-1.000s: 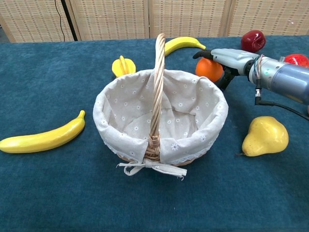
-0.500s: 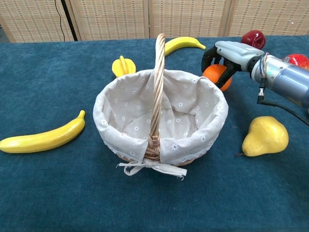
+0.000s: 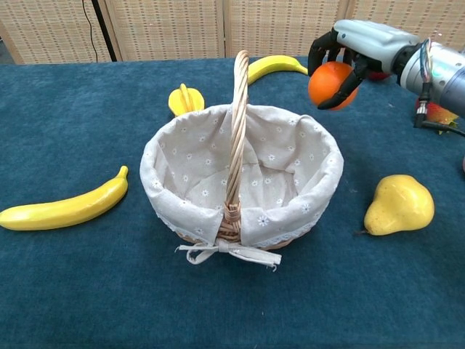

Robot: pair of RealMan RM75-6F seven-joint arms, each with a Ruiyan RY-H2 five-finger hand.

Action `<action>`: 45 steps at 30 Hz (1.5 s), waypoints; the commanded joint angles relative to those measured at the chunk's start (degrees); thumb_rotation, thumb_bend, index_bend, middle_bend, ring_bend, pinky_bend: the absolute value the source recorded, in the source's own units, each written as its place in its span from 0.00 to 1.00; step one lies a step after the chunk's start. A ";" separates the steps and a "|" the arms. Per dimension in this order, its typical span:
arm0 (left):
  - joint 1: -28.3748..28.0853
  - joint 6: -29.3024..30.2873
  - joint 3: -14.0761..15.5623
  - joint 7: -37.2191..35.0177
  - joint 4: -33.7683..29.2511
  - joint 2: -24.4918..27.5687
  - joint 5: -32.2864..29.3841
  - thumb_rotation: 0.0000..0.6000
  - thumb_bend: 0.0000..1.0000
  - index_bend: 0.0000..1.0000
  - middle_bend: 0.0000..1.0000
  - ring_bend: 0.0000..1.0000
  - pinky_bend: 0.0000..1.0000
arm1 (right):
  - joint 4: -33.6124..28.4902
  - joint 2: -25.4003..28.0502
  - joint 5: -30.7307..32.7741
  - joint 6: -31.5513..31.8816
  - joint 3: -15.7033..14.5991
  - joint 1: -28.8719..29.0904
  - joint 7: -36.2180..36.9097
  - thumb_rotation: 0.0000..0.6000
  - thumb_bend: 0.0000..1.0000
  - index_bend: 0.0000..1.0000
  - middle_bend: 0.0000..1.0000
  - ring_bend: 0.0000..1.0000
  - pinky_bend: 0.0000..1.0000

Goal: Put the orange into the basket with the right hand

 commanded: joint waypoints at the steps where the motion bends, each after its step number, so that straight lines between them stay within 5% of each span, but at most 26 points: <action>1: -0.05 -0.16 0.01 -0.07 0.04 -0.03 -0.13 1.00 0.00 0.00 0.00 0.00 0.00 | -14.40 9.17 2.46 1.28 1.67 -2.36 -6.25 1.00 0.11 0.69 0.53 0.58 0.66; 11: -0.34 -0.86 0.24 0.22 0.22 -0.39 -0.18 1.00 0.00 0.00 0.00 0.00 0.00 | -38.43 23.20 11.91 -2.01 3.57 -5.30 -14.95 1.00 0.11 0.69 0.53 0.59 0.66; 21: -0.28 -0.57 0.17 -0.37 0.25 -0.17 -0.19 1.00 0.00 0.00 0.00 0.00 0.00 | -51.18 28.53 23.25 -2.48 3.96 -6.79 -18.46 1.00 0.11 0.69 0.53 0.59 0.66; 45: -0.54 -0.98 0.26 -0.64 0.39 -0.25 -0.34 1.00 0.00 0.00 0.00 0.00 0.00 | -66.49 29.75 28.70 3.59 1.87 -11.61 -16.12 1.00 0.11 0.69 0.54 0.59 0.66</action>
